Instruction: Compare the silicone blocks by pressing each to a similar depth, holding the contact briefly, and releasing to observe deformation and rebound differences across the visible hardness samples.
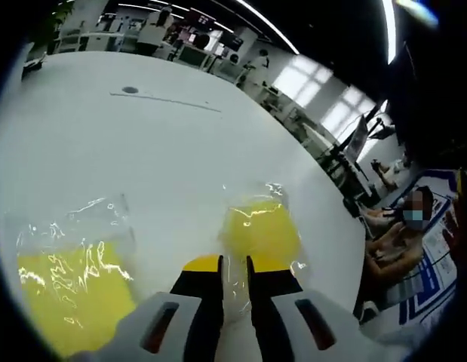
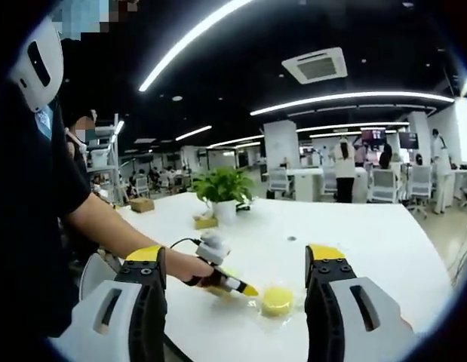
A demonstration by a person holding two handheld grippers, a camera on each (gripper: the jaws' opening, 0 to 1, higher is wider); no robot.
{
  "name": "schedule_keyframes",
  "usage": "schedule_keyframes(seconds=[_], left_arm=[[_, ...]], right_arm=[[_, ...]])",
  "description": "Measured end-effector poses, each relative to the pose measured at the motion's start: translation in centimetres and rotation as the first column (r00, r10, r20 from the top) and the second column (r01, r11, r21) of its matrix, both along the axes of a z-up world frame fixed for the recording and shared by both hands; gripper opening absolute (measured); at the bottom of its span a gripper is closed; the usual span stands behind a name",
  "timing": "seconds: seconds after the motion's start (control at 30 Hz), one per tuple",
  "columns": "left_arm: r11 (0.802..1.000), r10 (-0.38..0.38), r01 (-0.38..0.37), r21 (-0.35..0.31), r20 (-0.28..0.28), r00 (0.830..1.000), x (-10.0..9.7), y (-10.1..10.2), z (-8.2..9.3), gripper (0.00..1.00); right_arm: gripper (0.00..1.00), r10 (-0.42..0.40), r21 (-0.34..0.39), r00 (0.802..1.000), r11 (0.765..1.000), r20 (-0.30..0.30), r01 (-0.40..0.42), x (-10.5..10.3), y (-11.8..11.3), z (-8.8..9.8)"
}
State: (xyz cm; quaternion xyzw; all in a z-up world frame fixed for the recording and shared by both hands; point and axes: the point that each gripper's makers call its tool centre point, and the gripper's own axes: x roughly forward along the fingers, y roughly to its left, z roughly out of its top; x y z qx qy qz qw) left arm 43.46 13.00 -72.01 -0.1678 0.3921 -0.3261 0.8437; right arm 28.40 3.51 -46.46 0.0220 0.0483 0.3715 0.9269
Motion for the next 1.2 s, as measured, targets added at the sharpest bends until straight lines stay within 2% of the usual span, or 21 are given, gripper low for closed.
schedule_keyframes(seconds=[0.13,0.23,0.33,0.4,0.43,0.57,0.7,0.8,0.93,0.97,1.07,1.17,1.2], left_arm=[[1.0,-0.021,0.021,-0.004,-0.012,1.0,-1.0,-0.3,0.1,0.12],[1.0,-0.022,0.022,0.001,-0.005,1.0,-1.5,0.4,0.5,0.13],[1.0,-0.005,0.005,-0.003,0.043,0.999,-1.5,1.4,2.1,0.15],[1.0,-0.029,0.028,0.009,0.11,0.994,-1.4,2.0,3.5,0.16],[0.999,-0.037,0.033,0.03,0.154,0.987,-0.5,3.0,3.8,0.16],[0.997,-0.059,0.045,0.061,0.239,0.969,-0.5,4.4,6.1,0.16],[0.993,-0.075,0.039,0.108,0.353,0.932,-0.6,6.6,9.4,0.19],[0.993,-0.075,0.025,0.117,0.447,0.891,-0.9,8.5,12.4,0.2],[0.993,-0.073,0.018,0.115,0.496,0.865,-2.4,10.0,14.7,0.26],[0.991,-0.08,0.014,0.131,0.515,0.853,-2.8,10.6,15.3,0.27],[0.989,-0.09,0.009,0.148,0.548,0.832,-3.8,11.9,16.5,0.31],[0.99,-0.082,-0.002,0.143,0.582,0.809,-4.6,13.0,17.9,0.36],[0.989,-0.091,0.001,0.149,0.598,0.796,-4.9,13.3,18.4,0.39]], right_arm=[[0.69,0.006,-0.006,1.0,1.0,0.005,-0.006,-0.3,0.1,0.2],[0.69,0.011,-0.014,1.0,1.0,0.013,-0.011,-0.4,0.3,0.2],[0.69,0.014,-0.04,1.0,0.999,0.017,-0.013,-0.2,0.4,-0.1],[0.69,0.014,-0.044,1.0,0.999,0.013,-0.014,0.1,0.4,-0.4],[0.69,0.016,-0.044,1.0,0.999,0.01,-0.016,0.2,0.5,-0.6],[0.68,0.026,-0.016,1.0,1.0,-0.014,-0.026,0.9,1.0,-1.2],[0.67,0.036,-0.023,0.999,0.999,-0.022,-0.036,1.5,1.6,-1.8],[0.67,0.047,-0.028,0.999,0.998,-0.026,-0.048,1.9,2.2,-2.2],[0.66,0.063,-0.043,0.998,0.997,-0.028,-0.064,2.4,3.2,-2.5],[0.66,0.064,-0.045,0.998,0.997,-0.03,-0.065,2.5,3.3,-2.6],[0.66,0.066,-0.052,0.997,0.996,-0.034,-0.068,2.9,3.7,-2.9],[0.65,0.072,-0.057,0.997,0.996,-0.03,-0.073,3.2,4.1,-2.9],[0.65,0.073,-0.058,0.997,0.996,-0.03,-0.074,3.2,4.1,-2.9]])
